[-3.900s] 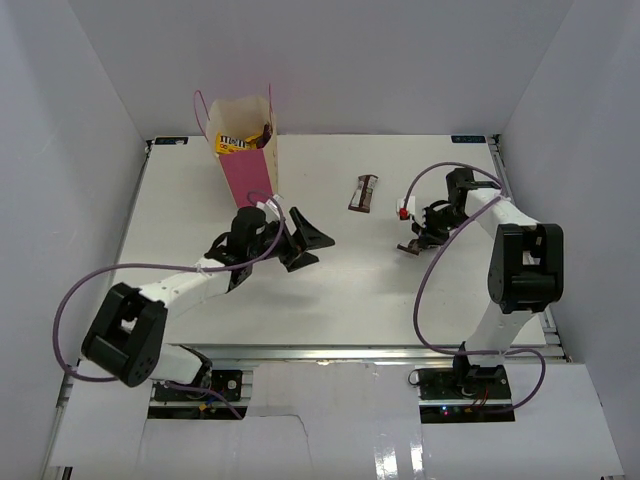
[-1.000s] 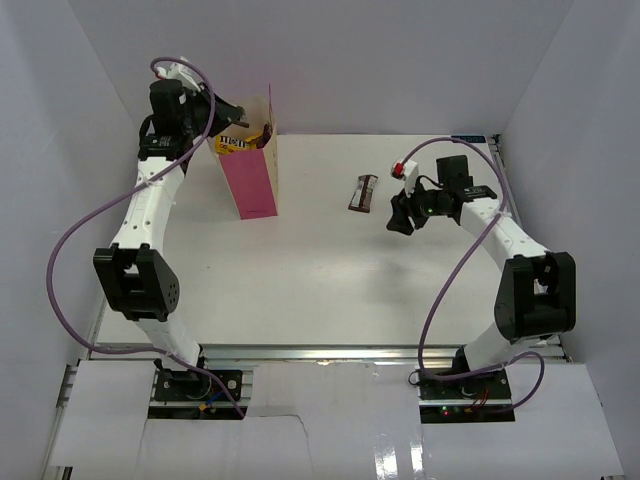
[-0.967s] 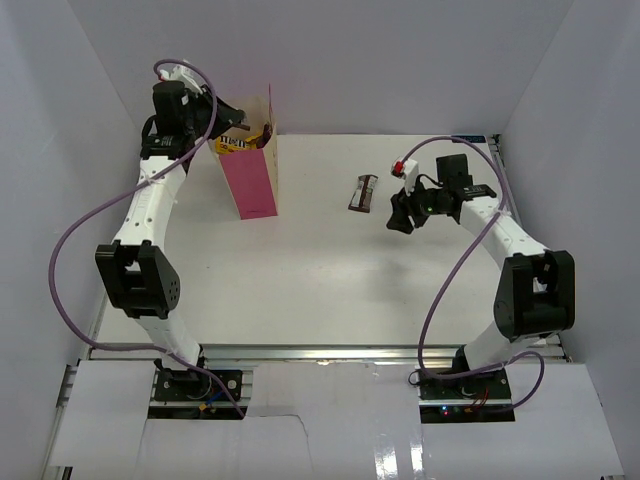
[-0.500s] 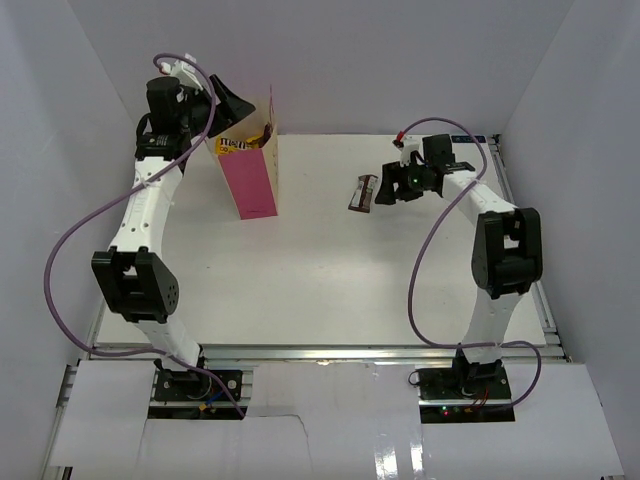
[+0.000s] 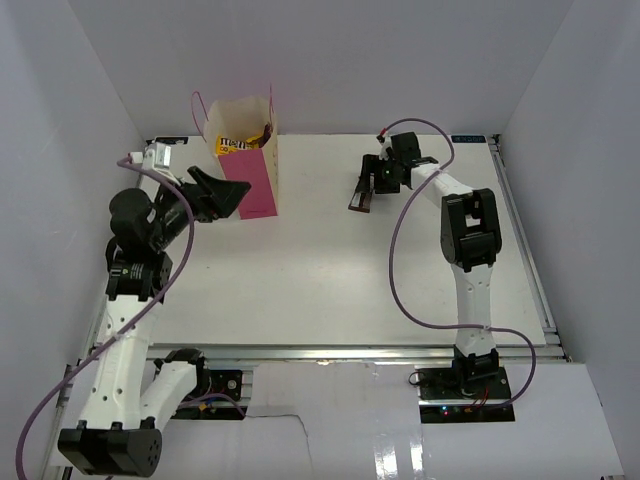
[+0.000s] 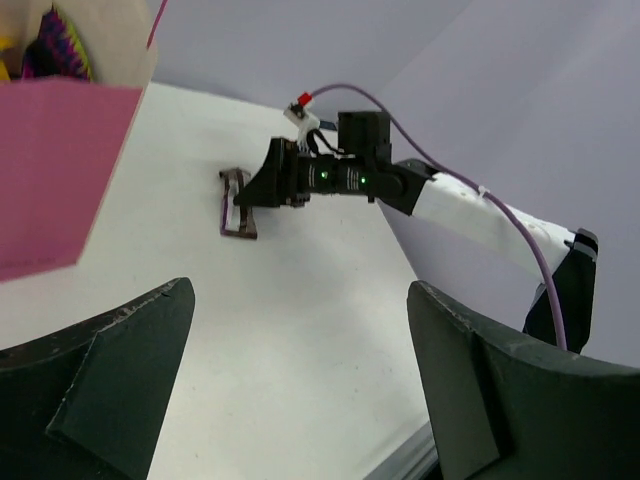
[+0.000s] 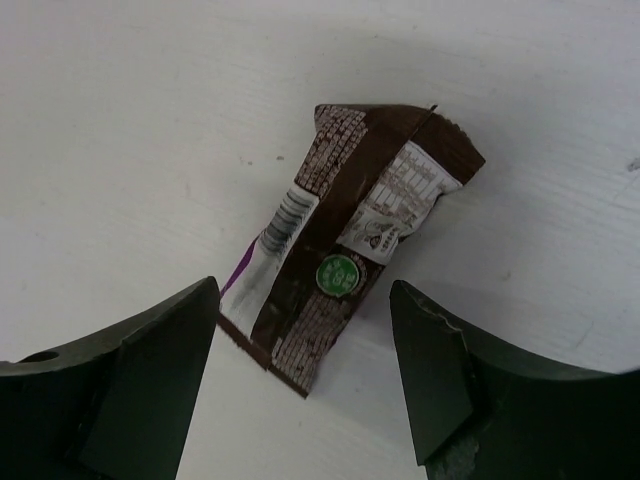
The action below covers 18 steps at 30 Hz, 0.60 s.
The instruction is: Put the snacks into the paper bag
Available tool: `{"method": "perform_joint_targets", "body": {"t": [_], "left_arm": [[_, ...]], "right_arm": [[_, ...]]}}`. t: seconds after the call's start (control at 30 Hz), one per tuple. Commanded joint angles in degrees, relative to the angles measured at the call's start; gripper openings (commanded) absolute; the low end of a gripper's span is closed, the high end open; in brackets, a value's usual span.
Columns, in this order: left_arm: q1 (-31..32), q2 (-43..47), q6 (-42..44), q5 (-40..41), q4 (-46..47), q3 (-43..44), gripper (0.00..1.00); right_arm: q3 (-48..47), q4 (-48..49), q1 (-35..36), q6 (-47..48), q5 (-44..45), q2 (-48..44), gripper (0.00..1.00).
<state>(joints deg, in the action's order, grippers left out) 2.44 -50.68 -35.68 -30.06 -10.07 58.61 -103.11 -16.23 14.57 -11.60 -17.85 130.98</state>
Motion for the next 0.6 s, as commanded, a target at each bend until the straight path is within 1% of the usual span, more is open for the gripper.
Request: {"method": "perform_joint_targets", "body": {"t": [0.0,0.07,0.13,0.17,0.2,0.23,0.27,0.33,0.37,0.4,0.43,0.47,0.5,0.57], "left_arm": [[-0.06,1.71,-4.3,0.79,-0.57,-5.85,0.98],[-0.06,3.73,-5.8,1.41,-0.66,-7.62,0.98],[-0.06,4.18,-6.42,1.33,-0.74,-9.21,0.98],[-0.06,4.27,-7.2,0.98,-0.66,-9.56,0.98],[-0.06,4.18,-7.64,0.62,-0.66,-10.44,0.98],[-0.06,4.01,-8.87,0.19,-0.57,-10.88,0.98],[-0.06,3.31,-9.49,-0.78,-0.4,-11.41,0.98],[0.28,2.52,-10.72,-1.66,0.39,-13.33,0.98],[0.55,2.08,-12.03,-2.1,1.09,-14.22,0.98],[1.86,0.94,-12.65,-2.63,2.84,-15.09,0.98],[2.74,0.32,-13.35,-2.63,3.99,-16.76,0.98],[3.88,-0.3,-14.58,-2.46,5.31,-17.73,0.98],[6.94,-1.0,-15.2,-1.24,8.1,-18.61,0.98],[10.73,-3.89,-16.0,0.61,11.36,-20.46,0.98]], "right_arm": [[-3.41,2.86,1.86,-1.24,9.75,1.73,0.75],[-3.76,3.31,2.3,-2.02,13.53,2.96,0.73],[-3.24,3.05,2.83,-2.29,16.08,3.41,0.68],[-2.54,3.39,2.92,-2.38,16.18,3.06,0.61],[-1.66,3.57,3.01,-2.38,15.83,2.88,0.58],[-0.09,3.75,2.92,-2.47,14.87,2.18,0.54],[0.8,3.84,3.01,-2.47,14.51,1.74,0.46],[2.82,3.92,2.84,-2.55,13.2,0.86,0.36],[4.92,4.19,2.57,-2.38,12.49,-0.36,0.28],[5.89,4.27,2.22,-2.29,11.7,-0.89,0.23],[7.03,4.36,2.05,-2.2,10.21,-1.6,0.19],[9.48,4.89,1.52,-1.86,9.24,-3.26,0.14],[10.72,5.24,1.08,-0.46,7.93,-4.32,0.11],[13.27,6.03,0.38,2.26,1.44,-7.74,0.08]]}}
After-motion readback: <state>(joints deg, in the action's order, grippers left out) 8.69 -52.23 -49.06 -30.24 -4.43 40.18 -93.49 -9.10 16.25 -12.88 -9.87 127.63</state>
